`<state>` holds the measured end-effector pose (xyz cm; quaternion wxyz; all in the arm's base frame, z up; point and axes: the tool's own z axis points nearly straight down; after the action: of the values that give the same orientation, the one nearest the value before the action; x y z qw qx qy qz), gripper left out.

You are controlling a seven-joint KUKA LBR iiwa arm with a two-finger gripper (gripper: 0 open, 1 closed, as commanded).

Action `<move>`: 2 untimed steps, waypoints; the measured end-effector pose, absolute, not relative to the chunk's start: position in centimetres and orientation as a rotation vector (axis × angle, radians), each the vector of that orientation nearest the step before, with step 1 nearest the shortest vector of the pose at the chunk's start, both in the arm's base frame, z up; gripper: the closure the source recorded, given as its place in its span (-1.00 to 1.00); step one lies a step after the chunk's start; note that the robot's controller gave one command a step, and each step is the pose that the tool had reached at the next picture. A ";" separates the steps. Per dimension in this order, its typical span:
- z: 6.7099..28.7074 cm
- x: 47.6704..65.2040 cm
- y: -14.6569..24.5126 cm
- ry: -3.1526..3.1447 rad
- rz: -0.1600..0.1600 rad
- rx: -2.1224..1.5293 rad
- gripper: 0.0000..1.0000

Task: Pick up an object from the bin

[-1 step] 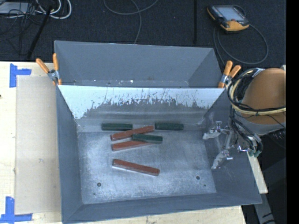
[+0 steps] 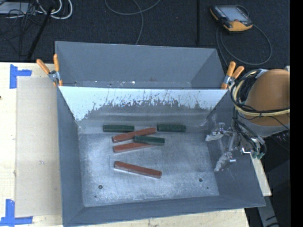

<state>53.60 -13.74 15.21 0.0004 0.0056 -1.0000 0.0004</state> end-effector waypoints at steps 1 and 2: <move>10.3 50.7 -11.0 -3.147 0.001 -0.040 -1.00; 9.6 49.9 -7.4 -3.129 -0.001 -0.155 -1.00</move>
Offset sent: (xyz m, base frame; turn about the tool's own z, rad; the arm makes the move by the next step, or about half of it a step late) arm -0.0335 0.0844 -0.0247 0.1443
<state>49.86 -7.42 9.59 0.0042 -0.0495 -0.9988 -0.0003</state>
